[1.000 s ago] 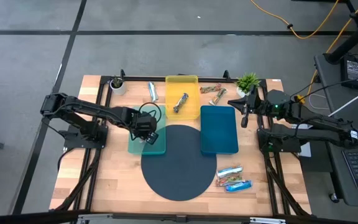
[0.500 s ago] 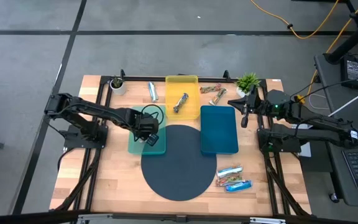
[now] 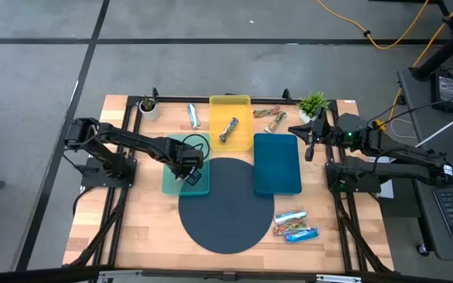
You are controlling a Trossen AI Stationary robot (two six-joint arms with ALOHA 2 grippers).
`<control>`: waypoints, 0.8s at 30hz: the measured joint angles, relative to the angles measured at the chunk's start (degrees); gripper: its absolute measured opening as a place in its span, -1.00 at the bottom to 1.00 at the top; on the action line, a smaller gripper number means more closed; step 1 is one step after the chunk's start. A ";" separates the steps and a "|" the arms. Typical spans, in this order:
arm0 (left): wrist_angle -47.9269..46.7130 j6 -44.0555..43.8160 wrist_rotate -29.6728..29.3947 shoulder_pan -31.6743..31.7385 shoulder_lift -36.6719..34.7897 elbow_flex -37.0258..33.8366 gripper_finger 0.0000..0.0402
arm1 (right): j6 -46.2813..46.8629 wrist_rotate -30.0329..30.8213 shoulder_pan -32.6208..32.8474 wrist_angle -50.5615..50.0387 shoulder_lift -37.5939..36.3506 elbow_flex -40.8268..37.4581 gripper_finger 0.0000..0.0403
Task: Pick and place Granola Bars by type
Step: Put the red granola bar into the light blue bin, then put the orange granola bar into the blue bin
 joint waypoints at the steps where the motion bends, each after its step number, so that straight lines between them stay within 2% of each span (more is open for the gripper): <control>1: 0.02 -0.05 0.14 0.00 -0.02 0.00 -0.74 | 0.01 0.00 0.00 -0.01 0.00 0.00 -0.87; 14: -0.33 -3.69 -0.46 0.00 -0.02 1.09 -0.49 | -0.21 0.01 0.00 -0.01 -0.01 0.00 -0.87; 19: -4.44 -3.66 -1.70 0.00 -0.04 5.81 -0.36 | -0.08 0.02 0.00 -0.01 0.00 0.00 -0.87; 24: -13.82 -2.69 -2.91 0.00 -0.38 14.19 -0.25 | -0.03 0.02 0.00 0.00 0.00 0.00 -0.87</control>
